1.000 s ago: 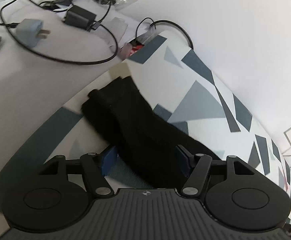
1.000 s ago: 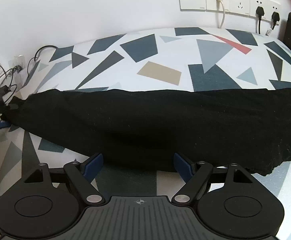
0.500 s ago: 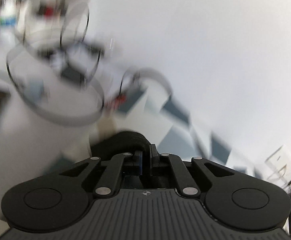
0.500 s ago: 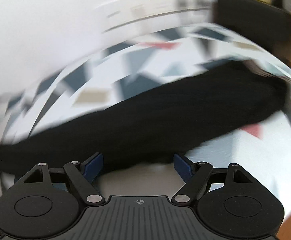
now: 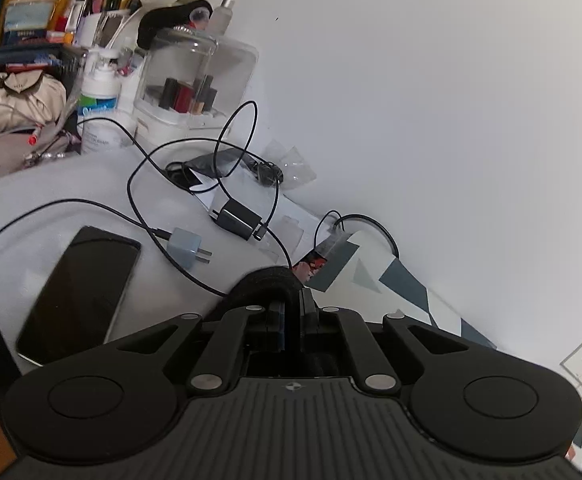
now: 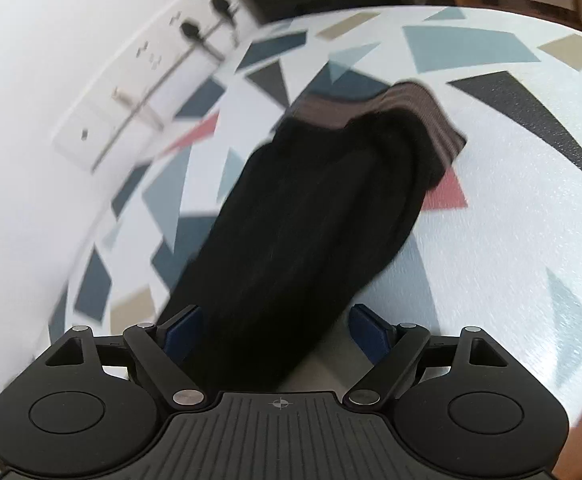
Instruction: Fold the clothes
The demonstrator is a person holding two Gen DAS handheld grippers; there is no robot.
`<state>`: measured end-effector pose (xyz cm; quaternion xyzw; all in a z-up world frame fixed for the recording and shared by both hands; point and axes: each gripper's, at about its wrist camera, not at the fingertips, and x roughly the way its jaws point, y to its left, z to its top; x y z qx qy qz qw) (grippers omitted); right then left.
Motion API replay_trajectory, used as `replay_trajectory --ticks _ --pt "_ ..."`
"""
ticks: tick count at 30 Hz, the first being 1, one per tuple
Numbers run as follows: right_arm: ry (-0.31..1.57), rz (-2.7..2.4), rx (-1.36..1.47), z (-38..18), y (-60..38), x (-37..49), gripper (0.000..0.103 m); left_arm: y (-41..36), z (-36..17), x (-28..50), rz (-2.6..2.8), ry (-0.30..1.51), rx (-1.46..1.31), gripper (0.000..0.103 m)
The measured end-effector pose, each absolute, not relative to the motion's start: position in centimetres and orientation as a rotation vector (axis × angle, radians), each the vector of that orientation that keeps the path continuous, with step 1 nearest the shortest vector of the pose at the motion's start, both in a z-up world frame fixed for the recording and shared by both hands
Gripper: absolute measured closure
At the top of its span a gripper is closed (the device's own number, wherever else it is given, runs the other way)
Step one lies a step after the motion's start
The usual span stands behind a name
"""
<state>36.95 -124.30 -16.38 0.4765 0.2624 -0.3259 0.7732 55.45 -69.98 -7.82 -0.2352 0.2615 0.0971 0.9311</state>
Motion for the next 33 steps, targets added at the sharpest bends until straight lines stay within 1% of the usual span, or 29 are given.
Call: replay_trajectory --ticks 3,5,6,7,8,10,11,15,18,21,26,33 --pt "0.505 -0.756 1.027 -16.7 -124.7 37.7 0.022 -70.7 -7.6 55.0 0.185 0.536 -0.483 0.097" --pt "0.489 -0.792 1.028 -16.8 -125.2 38.4 0.033 -71.0 -7.3 54.8 0.182 0.534 -0.495 0.097" --pt "0.492 -0.804 1.039 -17.0 -125.7 38.6 0.054 -71.2 -7.1 54.8 0.178 0.527 -0.498 0.097" --pt "0.497 -0.811 1.058 -17.1 -126.2 38.8 0.087 -71.4 -6.8 54.9 0.172 0.519 -0.5 0.097" --pt "0.507 -0.801 1.108 -17.4 -126.9 39.0 0.093 -71.5 -6.3 54.9 0.164 0.509 -0.503 0.097" --pt "0.485 -0.772 1.217 -17.4 -128.3 39.3 0.094 -71.6 -5.2 55.1 0.149 0.486 -0.519 0.097" --pt "0.454 -0.749 1.216 -16.4 -128.7 39.6 0.094 -71.5 -4.5 55.3 0.144 0.475 -0.536 0.097" --pt "0.241 -0.601 1.105 -9.1 -129.7 40.4 0.094 -71.3 -2.0 55.5 0.131 0.423 -0.587 0.097" --pt "0.062 -0.513 1.061 -3.8 -130.4 39.1 0.094 -71.1 -1.2 55.4 0.114 0.409 -0.609 0.097" --pt "-0.016 -0.477 1.07 -0.8 -131.2 37.5 0.094 -70.8 -1.6 55.3 0.114 0.435 -0.624 0.097" --pt "0.026 -0.481 1.055 0.2 -131.9 36.6 0.094 -70.6 -3.2 55.4 0.125 0.48 -0.62 0.097" --pt "0.2 -0.511 1.088 -3.4 -131.7 38.5 0.094 -70.4 -5.0 56.1 0.169 0.517 -0.608 0.096"
